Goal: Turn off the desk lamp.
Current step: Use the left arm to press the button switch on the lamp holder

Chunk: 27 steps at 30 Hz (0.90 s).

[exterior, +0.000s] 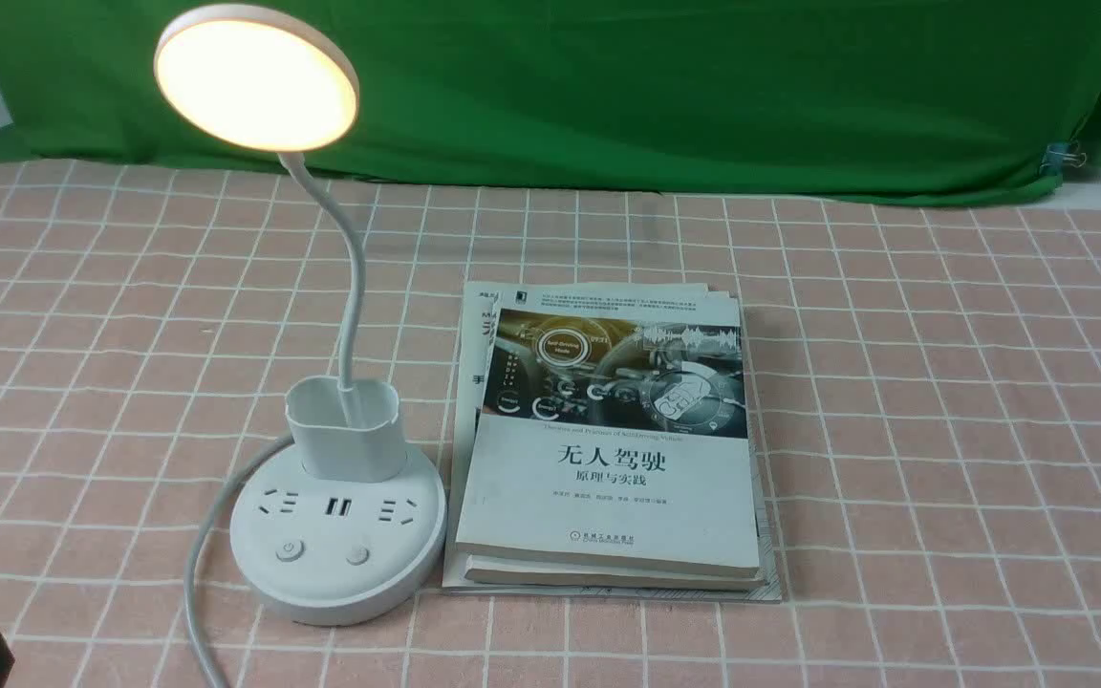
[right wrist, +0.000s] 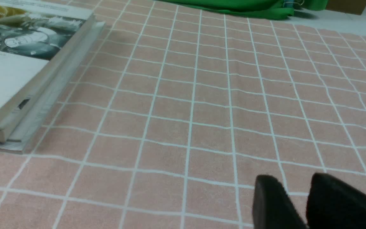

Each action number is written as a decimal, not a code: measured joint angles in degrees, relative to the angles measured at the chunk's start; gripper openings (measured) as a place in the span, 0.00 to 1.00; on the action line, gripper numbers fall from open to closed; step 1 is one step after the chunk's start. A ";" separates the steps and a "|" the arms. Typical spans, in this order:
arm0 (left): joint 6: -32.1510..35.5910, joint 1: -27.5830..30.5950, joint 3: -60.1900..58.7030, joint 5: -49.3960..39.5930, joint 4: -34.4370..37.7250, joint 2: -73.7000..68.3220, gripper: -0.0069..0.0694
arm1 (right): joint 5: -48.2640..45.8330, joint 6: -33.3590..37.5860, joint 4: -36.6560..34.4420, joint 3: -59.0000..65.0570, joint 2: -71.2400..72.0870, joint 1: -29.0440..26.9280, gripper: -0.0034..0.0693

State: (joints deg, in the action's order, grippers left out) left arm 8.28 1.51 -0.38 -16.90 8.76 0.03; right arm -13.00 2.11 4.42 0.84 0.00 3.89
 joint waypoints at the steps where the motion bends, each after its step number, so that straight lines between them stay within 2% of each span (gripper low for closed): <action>1: 0.00 0.00 0.00 0.00 0.00 0.00 0.10 | 0.00 0.00 0.00 0.00 0.00 0.00 0.38; 17: 0.00 0.00 0.00 0.71 0.00 0.00 0.10 | 0.00 0.00 0.00 0.00 0.00 0.00 0.38; 19: -1.57 0.00 -0.06 3.41 2.84 0.00 0.10 | 0.00 0.00 0.00 0.00 0.00 0.00 0.38; 25: -10.93 0.00 -0.06 14.55 27.37 0.00 0.10 | 0.00 0.00 0.00 0.00 0.00 0.00 0.38; 27: -11.34 0.00 -0.06 17.38 29.92 0.00 0.10 | 0.00 0.00 0.00 0.00 0.00 0.00 0.38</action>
State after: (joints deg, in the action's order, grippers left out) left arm -3.06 1.51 -0.43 0.48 38.69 0.03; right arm -13.00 2.11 4.42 0.84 0.00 3.89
